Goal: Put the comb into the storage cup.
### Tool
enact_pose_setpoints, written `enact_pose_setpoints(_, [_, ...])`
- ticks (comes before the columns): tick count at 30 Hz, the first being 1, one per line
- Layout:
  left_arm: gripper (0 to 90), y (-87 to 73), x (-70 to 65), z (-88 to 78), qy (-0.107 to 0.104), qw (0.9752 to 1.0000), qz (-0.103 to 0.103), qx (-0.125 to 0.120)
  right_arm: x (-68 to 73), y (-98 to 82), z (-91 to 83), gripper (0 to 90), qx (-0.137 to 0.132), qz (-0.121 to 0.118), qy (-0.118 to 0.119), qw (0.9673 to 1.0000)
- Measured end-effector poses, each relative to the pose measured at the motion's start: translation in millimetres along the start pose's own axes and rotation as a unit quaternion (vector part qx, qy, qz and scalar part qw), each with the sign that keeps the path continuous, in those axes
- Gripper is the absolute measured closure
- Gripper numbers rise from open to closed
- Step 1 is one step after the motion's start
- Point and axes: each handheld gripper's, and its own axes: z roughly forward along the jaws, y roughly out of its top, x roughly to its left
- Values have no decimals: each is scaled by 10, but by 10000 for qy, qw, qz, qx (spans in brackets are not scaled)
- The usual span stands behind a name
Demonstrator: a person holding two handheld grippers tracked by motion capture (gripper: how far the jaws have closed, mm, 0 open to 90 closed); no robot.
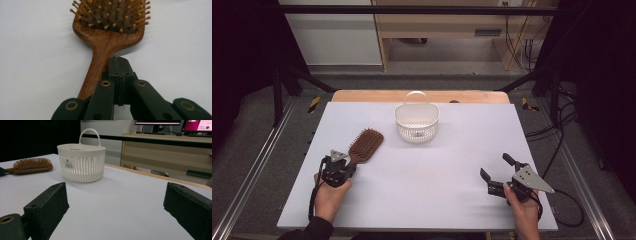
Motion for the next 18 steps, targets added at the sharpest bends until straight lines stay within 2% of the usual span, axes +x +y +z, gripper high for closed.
enact_pose_setpoints(9, [898, -6, 38, -76, -49, 9999, 98, -33, -3, -1, -1, 57, 2, 31, -9, 10000])
enact_pose_setpoints(18, [897, 101, 96, -223, -165, 9995, 217, -172, 9, -16, 19, 57, 50, 10, -9, 10000])
